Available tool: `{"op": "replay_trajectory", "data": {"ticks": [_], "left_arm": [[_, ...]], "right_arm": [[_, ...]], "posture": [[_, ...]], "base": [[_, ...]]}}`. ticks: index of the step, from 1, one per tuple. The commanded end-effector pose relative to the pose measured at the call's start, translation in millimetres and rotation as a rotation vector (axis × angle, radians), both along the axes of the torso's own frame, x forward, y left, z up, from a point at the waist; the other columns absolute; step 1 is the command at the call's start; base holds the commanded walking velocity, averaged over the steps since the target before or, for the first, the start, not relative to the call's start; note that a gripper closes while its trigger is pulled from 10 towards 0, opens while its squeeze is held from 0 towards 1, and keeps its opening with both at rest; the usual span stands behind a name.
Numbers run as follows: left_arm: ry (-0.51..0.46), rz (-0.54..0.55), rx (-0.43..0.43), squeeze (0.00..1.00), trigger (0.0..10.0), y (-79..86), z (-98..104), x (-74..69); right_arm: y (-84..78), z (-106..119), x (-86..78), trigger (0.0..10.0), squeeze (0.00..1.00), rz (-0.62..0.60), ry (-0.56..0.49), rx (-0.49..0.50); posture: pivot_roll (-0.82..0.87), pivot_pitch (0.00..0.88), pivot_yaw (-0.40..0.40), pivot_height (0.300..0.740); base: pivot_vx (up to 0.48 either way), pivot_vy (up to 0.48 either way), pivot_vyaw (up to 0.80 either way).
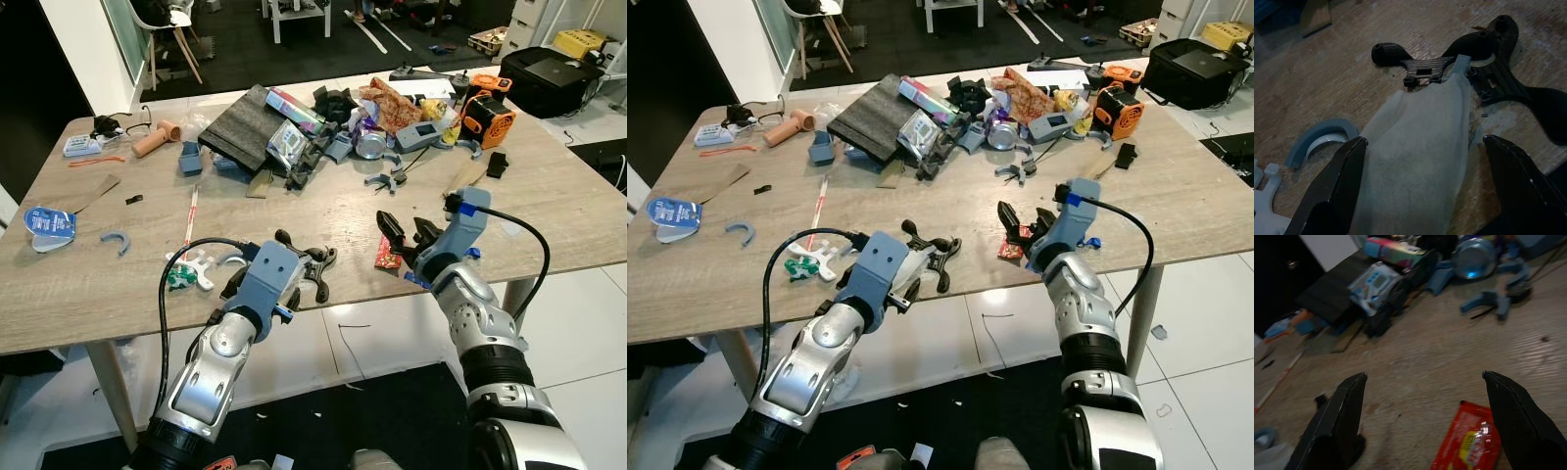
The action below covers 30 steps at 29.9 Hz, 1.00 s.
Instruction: Picking trash to rubbish bin
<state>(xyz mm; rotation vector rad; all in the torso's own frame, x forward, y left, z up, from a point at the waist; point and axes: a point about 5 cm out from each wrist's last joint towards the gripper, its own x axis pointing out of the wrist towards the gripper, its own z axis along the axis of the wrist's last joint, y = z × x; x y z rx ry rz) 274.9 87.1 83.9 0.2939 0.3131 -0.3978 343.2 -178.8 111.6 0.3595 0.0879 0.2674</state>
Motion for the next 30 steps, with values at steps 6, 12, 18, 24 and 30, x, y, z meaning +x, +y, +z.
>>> {"op": "replay_trajectory", "data": {"ticks": [6, 12, 18, 24, 30], "left_arm": [[0.047, 0.031, -0.014, 0.00, 10.0, -0.7, -5.5, 1.7], [0.085, 0.050, -0.041, 0.00, 10.0, 1.1, -8.3, 3.3], [0.106, 0.045, -0.057, 0.00, 0.0, 0.6, -9.6, 3.6], [0.111, 0.050, -0.062, 0.00, 0.0, 1.3, -10.2, 4.0], [0.111, 0.051, -0.068, 0.00, 0.0, 1.6, -9.8, 4.8]], "right_arm": [[14.8, 0.7, -5.1, 10.0, 0.00, 0.140, -0.013, 0.000], [26.0, -0.8, -13.8, 10.0, 0.00, 0.313, -0.011, -0.018], [31.4, -1.6, -17.5, 10.0, 0.00, 0.376, -0.010, -0.032], [31.5, -1.4, -17.9, 10.0, 0.00, 0.376, -0.011, -0.031], [31.5, -0.7, -18.9, 10.0, 0.00, 0.389, -0.009, -0.031]], "posture": [[-0.16, 0.000, 0.044, 0.740], [-0.16, 0.000, 0.043, 0.740], [-0.16, 0.000, 0.046, 0.740], [-0.16, 0.000, 0.046, 0.740], [-0.16, 0.000, 0.046, 0.740]], "base": [[0.000, 0.000, 0.00], [0.000, 0.000, 0.00], [0.000, 0.000, 0.00], [0.000, 0.000, 0.00], [0.000, 0.000, 0.00]]}}
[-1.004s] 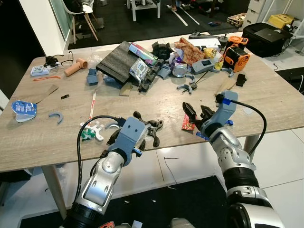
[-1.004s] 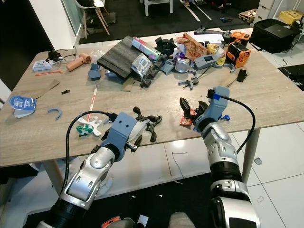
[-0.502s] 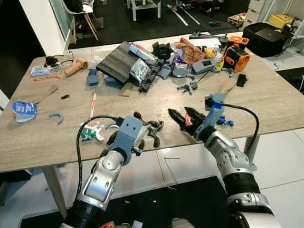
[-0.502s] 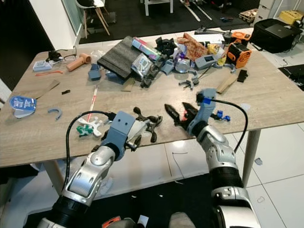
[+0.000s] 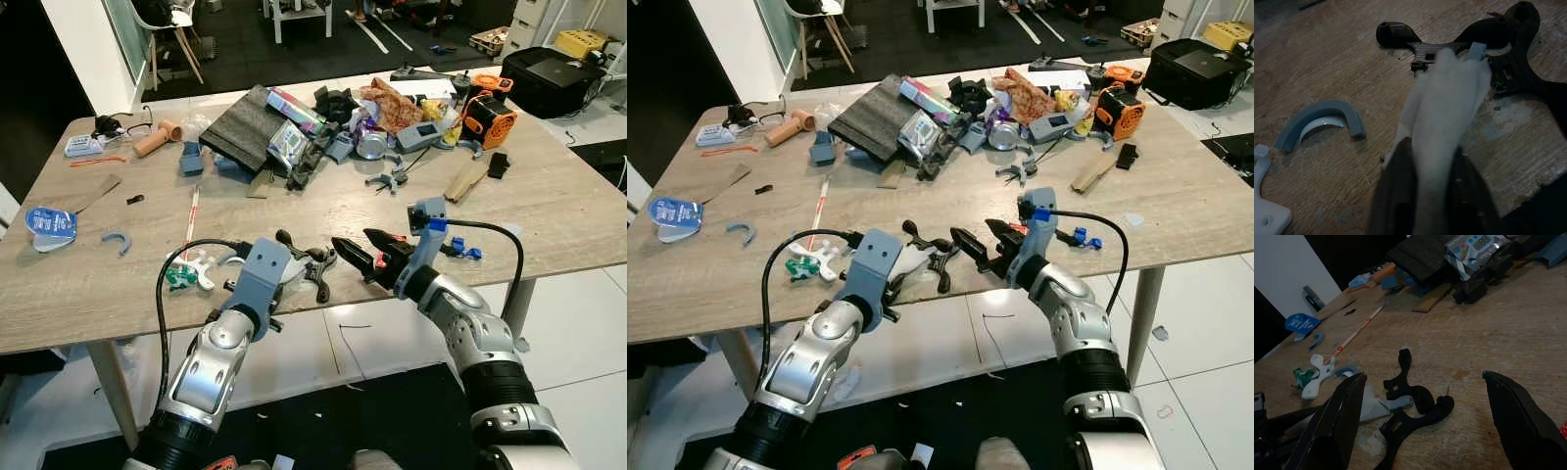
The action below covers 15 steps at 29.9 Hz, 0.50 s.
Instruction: Picking trash to rubbish bin
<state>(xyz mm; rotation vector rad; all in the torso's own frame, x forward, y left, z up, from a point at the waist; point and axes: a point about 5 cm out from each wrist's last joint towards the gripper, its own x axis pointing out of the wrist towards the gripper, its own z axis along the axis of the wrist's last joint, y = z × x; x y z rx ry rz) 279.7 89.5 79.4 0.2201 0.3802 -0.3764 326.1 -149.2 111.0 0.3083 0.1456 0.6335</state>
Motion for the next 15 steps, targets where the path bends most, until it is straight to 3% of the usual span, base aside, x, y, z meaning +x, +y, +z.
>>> {"op": "replay_trajectory", "data": {"ticks": [1, 11, 14, 15], "left_arm": [[0.035, 0.010, -0.016, 0.00, 0.0, -0.7, -4.8, 0.1], [0.010, 0.020, -0.087, 0.00, 0.0, 0.1, 2.2, 2.1], [0.000, 0.054, -0.250, 0.00, 0.0, 3.6, 12.8, 5.4], [0.000, 0.054, -0.250, 0.00, 0.0, 3.6, 12.8, 5.4]], "right_arm": [[1.8, 0.0, -1.7, 10.0, 0.00, 0.018, 0.005, 0.001], [0.5, 0.4, -0.9, 10.0, 0.00, 0.007, 0.005, 0.007], [-0.5, 0.7, 0.0, 10.0, 0.00, -0.002, 0.007, 0.013], [-0.5, 0.7, 0.0, 10.0, 0.00, -0.002, 0.007, 0.013]], "posture": [[-0.16, 0.000, 0.045, 0.740], [-0.16, 0.000, 0.042, 0.740], [-0.16, 0.000, 0.040, 0.740], [-0.16, 0.000, 0.040, 0.740]], "base": [[0.000, 0.000, 0.00], [0.000, 0.000, 0.00], [0.000, 0.000, 0.00], [0.000, 0.000, 0.00]]}}
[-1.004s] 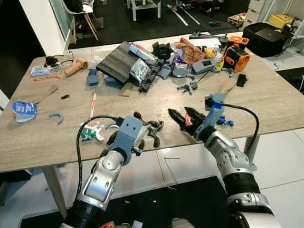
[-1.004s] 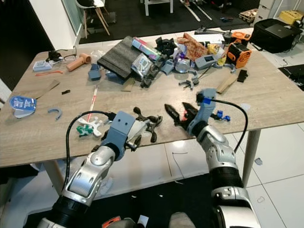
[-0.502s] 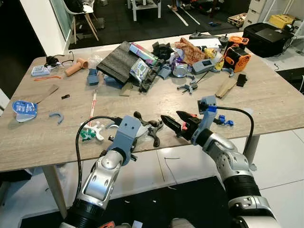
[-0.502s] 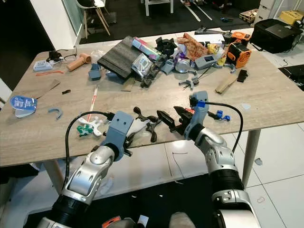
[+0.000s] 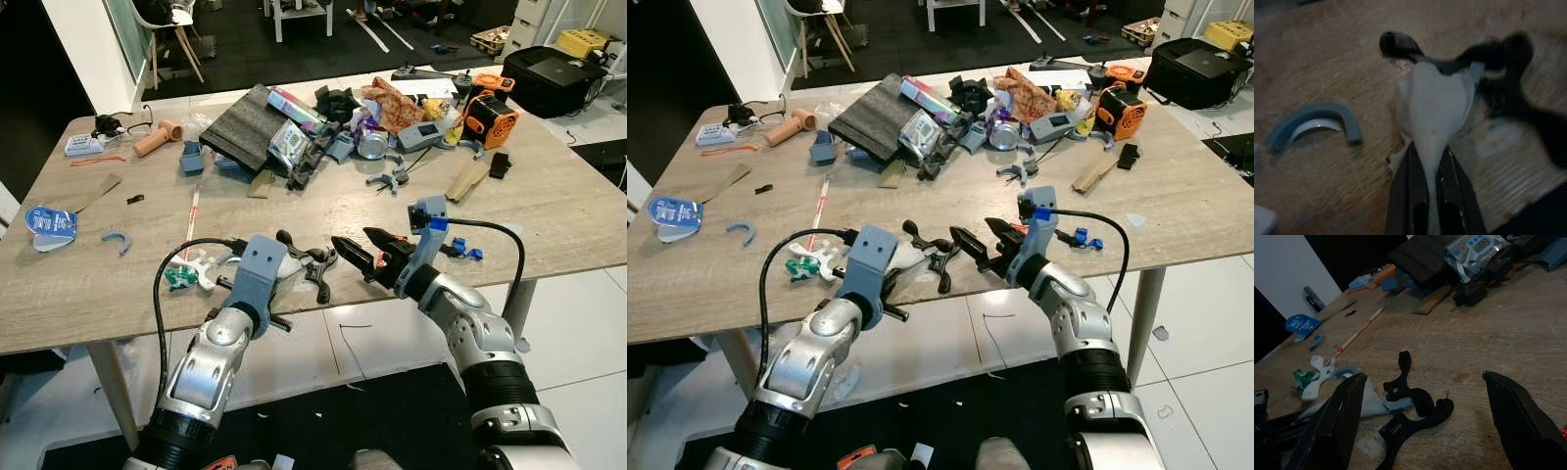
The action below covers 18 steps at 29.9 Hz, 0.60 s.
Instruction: Picking trash to rubbish bin
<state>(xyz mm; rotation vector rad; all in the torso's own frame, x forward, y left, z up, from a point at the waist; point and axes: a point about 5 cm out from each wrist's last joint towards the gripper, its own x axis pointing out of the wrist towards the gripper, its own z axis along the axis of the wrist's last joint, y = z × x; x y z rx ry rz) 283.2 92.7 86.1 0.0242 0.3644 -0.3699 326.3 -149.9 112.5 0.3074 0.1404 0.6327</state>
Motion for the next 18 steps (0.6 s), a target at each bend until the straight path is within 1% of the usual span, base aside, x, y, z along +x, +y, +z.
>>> {"op": "replay_trajectory", "data": {"ticks": [1, 2, 3, 5, 7, 8, 9, 10, 11, 12, 13, 14, 15, 17, 18], "left_arm": [[-0.038, 0.027, -0.172, 0.00, 0.0, 2.3, 15.0, 3.8], [-0.054, 0.034, -0.245, 0.00, 0.0, 3.8, 21.0, 5.0], [-0.054, 0.034, -0.245, 0.00, 0.0, 3.8, 21.0, 5.0], [-0.126, 0.043, -0.428, 0.00, 0.0, 11.5, 40.5, 7.3], [-0.126, 0.043, -0.428, 0.00, 0.0, 11.5, 40.5, 7.3], [-0.215, 0.035, -0.607, 0.00, 0.0, 25.5, 60.9, 8.0], [-0.215, 0.035, -0.607, 0.00, 0.0, 25.5, 60.9, 8.0], [-0.249, 0.028, -0.667, 0.00, 0.0, 33.5, 67.5, 8.1], [-0.272, 0.030, -0.702, 0.00, 0.0, 40.9, 70.8, 8.9], [-0.272, 0.030, -0.702, 0.00, 0.0, 40.9, 70.8, 8.9], [-0.287, 0.035, -0.720, 0.00, 0.0, 47.6, 71.9, 9.9], [-0.308, 0.047, -0.697, 0.00, 0.0, 56.6, 70.6, 11.6], [-0.322, 0.053, -0.680, 0.00, 2.1, 62.6, 69.8, 12.4], [-0.322, 0.053, -0.680, 0.00, 2.1, 62.6, 69.8, 12.4], [-0.329, 0.076, -0.626, 0.00, 8.5, 72.9, 64.2, 13.4]], "right_arm": [[0.0, -0.5, 0.0, 10.0, 0.00, -0.002, 0.012, 0.015], [-0.1, -0.4, 0.0, 10.0, 0.00, -0.004, 0.012, 0.017], [-0.1, -0.4, 0.0, 10.0, 0.00, -0.004, 0.012, 0.017], [-0.5, -0.1, 0.4, 10.0, 0.00, -0.007, 0.011, 0.022], [-0.5, -0.1, 0.4, 10.0, 0.00, -0.007, 0.011, 0.022], [-0.9, 0.3, 0.8, 10.0, 0.00, -0.011, 0.010, 0.027], [-0.9, 0.3, 0.8, 10.0, 0.00, -0.011, 0.010, 0.027], [-0.9, 0.4, 1.0, 10.0, 0.00, -0.013, 0.009, 0.029], [-0.9, 0.6, 1.2, 10.0, 0.00, -0.015, 0.008, 0.030], [-0.9, 0.6, 1.2, 10.0, 0.00, -0.015, 0.008, 0.030], [-0.8, 0.6, 1.4, 10.0, 0.00, -0.016, 0.008, 0.030], [-0.7, 0.7, 1.6, 10.0, 0.00, -0.017, 0.008, 0.031], [-0.7, 0.8, 1.7, 10.0, 0.00, -0.017, 0.008, 0.031], [-0.7, 0.8, 1.7, 10.0, 0.00, -0.017, 0.008, 0.031], [-0.8, 0.9, 1.7, 10.0, 0.00, -0.019, 0.007, 0.031]], "posture": [[-0.16, 0.000, 0.040, 0.740], [-0.16, 0.000, 0.040, 0.740], [-0.16, 0.000, 0.040, 0.740], [-0.15, 0.000, 0.039, 0.740], [-0.15, 0.000, 0.039, 0.740], [-0.15, 0.000, 0.039, 0.740], [-0.15, 0.000, 0.039, 0.740], [-0.15, 0.000, 0.039, 0.740], [-0.15, 0.000, 0.039, 0.740], [-0.15, 0.000, 0.039, 0.740], [-0.15, 0.000, 0.040, 0.740], [-0.16, 0.000, 0.040, 0.740], [-0.16, 0.000, 0.040, 0.740], [-0.16, 0.000, 0.040, 0.740], [-0.16, 0.000, 0.041, 0.740]], "base": [[0.000, 0.000, 0.00], [0.000, 0.000, 0.00], [0.000, 0.000, 0.00], [0.000, 0.000, 0.00], [0.000, 0.000, 0.00], [0.000, 0.000, 0.00], [0.000, 0.000, 0.00], [0.000, 0.000, 0.00], [0.000, 0.000, 0.00], [0.000, 0.000, 0.00], [0.000, 0.000, 0.00], [0.000, 0.000, 0.00], [0.000, 0.000, 0.00], [0.000, 0.000, 0.00], [0.000, 0.000, 0.00]]}}
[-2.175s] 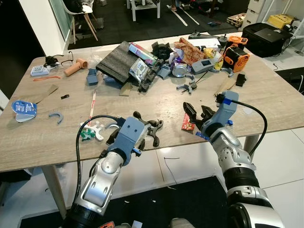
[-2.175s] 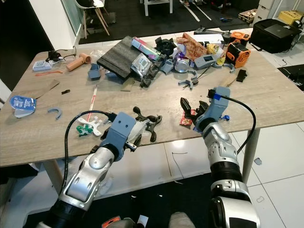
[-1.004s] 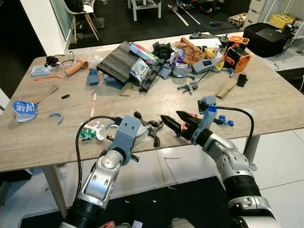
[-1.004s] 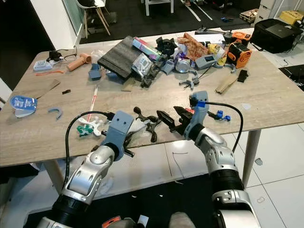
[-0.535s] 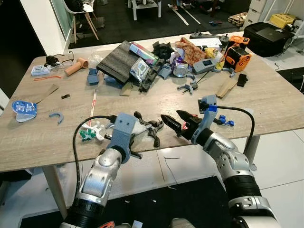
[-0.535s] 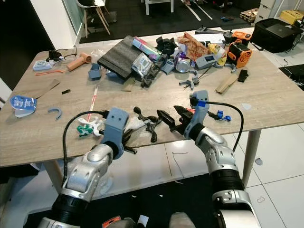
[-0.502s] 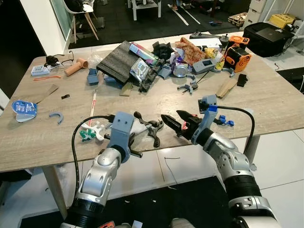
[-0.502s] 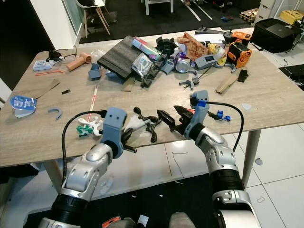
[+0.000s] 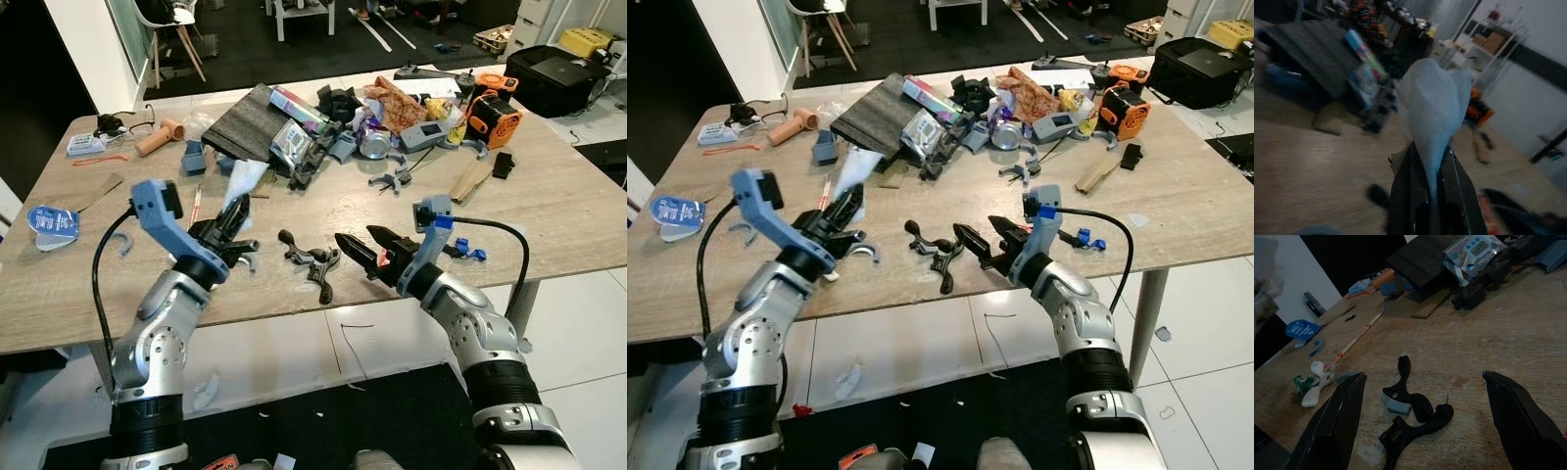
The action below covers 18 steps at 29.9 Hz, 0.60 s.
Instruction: Picking trash to rubbish bin
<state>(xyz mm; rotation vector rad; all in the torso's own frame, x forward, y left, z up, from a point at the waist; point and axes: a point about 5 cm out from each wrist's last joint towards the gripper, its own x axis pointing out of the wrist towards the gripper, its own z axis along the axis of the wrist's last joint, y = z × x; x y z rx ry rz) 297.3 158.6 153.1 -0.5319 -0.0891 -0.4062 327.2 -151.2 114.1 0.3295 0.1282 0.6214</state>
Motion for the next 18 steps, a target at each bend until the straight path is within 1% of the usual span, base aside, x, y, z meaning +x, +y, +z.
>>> {"op": "replay_trajectory", "data": {"ticks": [1, 2, 3, 4, 5, 6, 8, 12, 18], "left_arm": [[0.035, 0.051, 0.089, 0.00, 10.0, 16.1, -14.0, -0.7], [0.035, 0.051, 0.089, 0.00, 10.0, 16.1, -14.0, -0.7], [0.069, 0.067, 0.159, 0.00, 10.0, 21.6, -24.3, -1.4], [0.088, 0.089, 0.125, 0.00, 10.0, 27.6, -28.4, -1.8], [0.085, 0.090, 0.097, 0.00, 10.0, 28.3, -27.3, -1.8], [0.089, 0.084, 0.098, 0.00, 10.0, 27.0, -27.5, -1.4], [0.098, 0.071, 0.130, 0.00, 10.0, 23.9, -29.4, -0.5], [0.094, 0.062, 0.156, 0.00, 10.0, 22.8, -32.1, 2.6], [0.093, 0.055, 0.166, 0.00, 10.0, 22.6, -33.9, 3.7]], "right_arm": [[-0.1, -0.6, 0.8, 10.0, 0.00, -0.007, 0.010, 0.009], [-0.1, -0.6, 0.8, 10.0, 0.00, -0.007, 0.010, 0.009], [-0.7, -0.6, 0.8, 10.0, 0.00, -0.009, 0.010, 0.010], [-1.8, -0.8, 0.6, 10.0, 0.00, -0.013, 0.011, 0.013], [-2.1, -0.9, 0.6, 10.0, 0.00, -0.013, 0.011, 0.013], [-2.0, -1.0, 0.7, 10.0, 0.00, -0.013, 0.012, 0.014], [-1.5, -1.0, 1.0, 10.0, 0.00, -0.012, 0.013, 0.014], [-0.8, -1.5, 1.0, 10.0, 0.00, -0.008, 0.016, 0.013], [-0.4, -1.9, 0.7, 10.0, 0.00, -0.009, 0.018, 0.016]], "posture": [[-0.16, 0.000, 0.041, 0.740], [-0.16, 0.000, 0.041, 0.740], [-0.16, 0.000, 0.041, 0.740], [-0.15, 0.000, 0.039, 0.740], [-0.15, 0.000, 0.039, 0.740], [-0.15, 0.000, 0.039, 0.740], [-0.15, 0.000, 0.037, 0.740], [-0.15, 0.000, 0.036, 0.740], [-0.15, 0.000, 0.038, 0.740]], "base": [[0.000, 0.000, 0.00], [0.000, 0.000, 0.00], [0.000, 0.000, 0.00], [0.000, 0.000, 0.00], [0.000, 0.000, 0.00], [0.000, 0.000, 0.00], [0.000, 0.000, 0.00], [-0.328, 0.000, 0.00], [-0.387, 0.000, 0.00]]}}
